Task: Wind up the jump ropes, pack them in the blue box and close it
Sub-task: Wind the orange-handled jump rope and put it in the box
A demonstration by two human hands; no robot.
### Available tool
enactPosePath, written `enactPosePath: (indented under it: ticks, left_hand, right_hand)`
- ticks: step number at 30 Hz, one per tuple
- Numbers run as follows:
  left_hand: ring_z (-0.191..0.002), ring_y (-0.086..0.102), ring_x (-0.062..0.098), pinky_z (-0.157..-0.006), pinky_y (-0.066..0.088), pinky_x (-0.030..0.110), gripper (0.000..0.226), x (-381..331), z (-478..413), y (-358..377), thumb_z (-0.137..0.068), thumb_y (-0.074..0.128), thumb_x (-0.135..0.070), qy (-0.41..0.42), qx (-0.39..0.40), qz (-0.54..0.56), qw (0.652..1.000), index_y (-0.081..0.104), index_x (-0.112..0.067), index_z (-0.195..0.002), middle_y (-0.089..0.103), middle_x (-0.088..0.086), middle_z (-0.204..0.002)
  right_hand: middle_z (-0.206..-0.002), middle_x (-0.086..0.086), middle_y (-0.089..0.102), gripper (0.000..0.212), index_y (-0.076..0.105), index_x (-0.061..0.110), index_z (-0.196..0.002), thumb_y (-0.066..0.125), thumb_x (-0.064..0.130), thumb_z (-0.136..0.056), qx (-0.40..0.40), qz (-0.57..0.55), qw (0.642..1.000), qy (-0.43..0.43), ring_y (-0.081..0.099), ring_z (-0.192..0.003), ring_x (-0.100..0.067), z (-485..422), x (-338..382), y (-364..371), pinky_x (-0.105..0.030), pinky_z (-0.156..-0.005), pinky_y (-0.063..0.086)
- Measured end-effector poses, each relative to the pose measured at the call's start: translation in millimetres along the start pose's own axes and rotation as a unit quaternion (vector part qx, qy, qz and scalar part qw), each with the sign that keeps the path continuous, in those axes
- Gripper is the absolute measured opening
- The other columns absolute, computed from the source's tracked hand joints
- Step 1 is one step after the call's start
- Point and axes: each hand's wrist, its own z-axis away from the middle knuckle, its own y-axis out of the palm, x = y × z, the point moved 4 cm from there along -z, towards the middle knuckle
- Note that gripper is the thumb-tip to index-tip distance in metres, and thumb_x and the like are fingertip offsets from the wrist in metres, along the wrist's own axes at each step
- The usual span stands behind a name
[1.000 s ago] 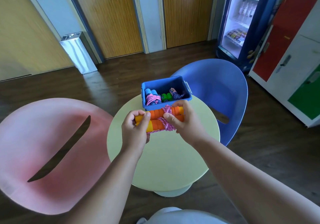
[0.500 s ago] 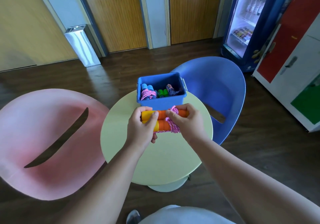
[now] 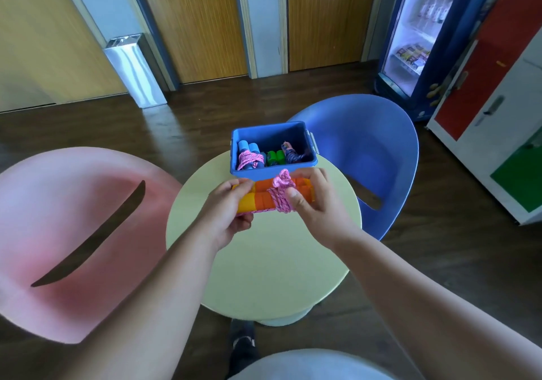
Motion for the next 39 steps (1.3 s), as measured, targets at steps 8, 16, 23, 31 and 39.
enactPosePath:
  ticks: [8, 16, 23, 31, 39]
  left_hand:
    - [-0.092, 0.071, 0.009, -0.081, 0.056, 0.024, 0.040, -11, -32, -8, -0.082, 0.070, -0.051, 0.222, 0.032, -0.200, 0.954, 0.064, -0.030, -0.115, 0.073, -0.005, -0.105]
    - [-0.066, 0.071, 0.009, -0.050, 0.058, 0.032, 0.033, -31, -74, -28, -0.092, 0.069, -0.055, 0.193, -0.067, -0.206, 0.957, 0.066, -0.023, -0.091, 0.072, 0.001, -0.086]
    - [-0.076, 0.066, 0.007, -0.065, 0.051, 0.020, 0.024, -50, -91, -27, -0.100, 0.063, -0.040, 0.224, -0.076, -0.162, 0.958, 0.070, -0.022, -0.085, 0.072, -0.007, -0.084]
    - [-0.077, 0.063, -0.001, -0.065, 0.043, 0.008, 0.013, -50, -109, -33, -0.099, 0.065, -0.026, 0.284, -0.016, -0.211, 0.935, 0.074, -0.021, -0.091, 0.070, -0.011, -0.083]
    - [-0.053, 0.060, -0.004, -0.041, 0.043, 0.013, 0.016, -48, -143, -28, -0.098, 0.068, -0.026, 0.183, 0.055, -0.254, 0.948, 0.072, -0.028, -0.082, 0.065, -0.007, -0.074]
  right_hand:
    - [-0.068, -0.005, 0.048, 0.034, 0.055, 0.015, -0.083, 0.056, 0.044, -0.100, -0.030, -0.184, 0.928, 0.321, 0.038, -0.054, -0.017, -45, 0, 0, -0.028, -0.054, 0.033]
    - [-0.108, -0.013, 0.064, 0.046, 0.052, 0.011, -0.118, 0.033, 0.052, -0.106, -0.012, -0.019, 0.965, 0.262, 0.062, -0.072, -0.017, -67, 15, 12, -0.019, -0.053, 0.048]
    - [-0.081, 0.005, 0.056, 0.023, 0.048, 0.018, -0.114, 0.037, 0.038, -0.109, -0.107, 0.062, 0.981, 0.151, 0.049, -0.065, -0.002, -75, 24, 28, -0.012, -0.050, 0.034]
    - [-0.093, -0.006, 0.061, 0.035, 0.047, 0.012, -0.110, 0.032, 0.044, -0.108, -0.060, 0.083, 0.965, 0.240, 0.058, -0.084, -0.025, -81, -15, 52, -0.044, -0.077, 0.050]
    - [-0.151, -0.003, 0.040, 0.064, 0.032, 0.023, -0.152, 0.052, 0.053, -0.099, -0.033, 0.234, 0.964, 0.121, 0.040, -0.135, -0.025, -77, -19, 51, -0.041, -0.110, 0.037]
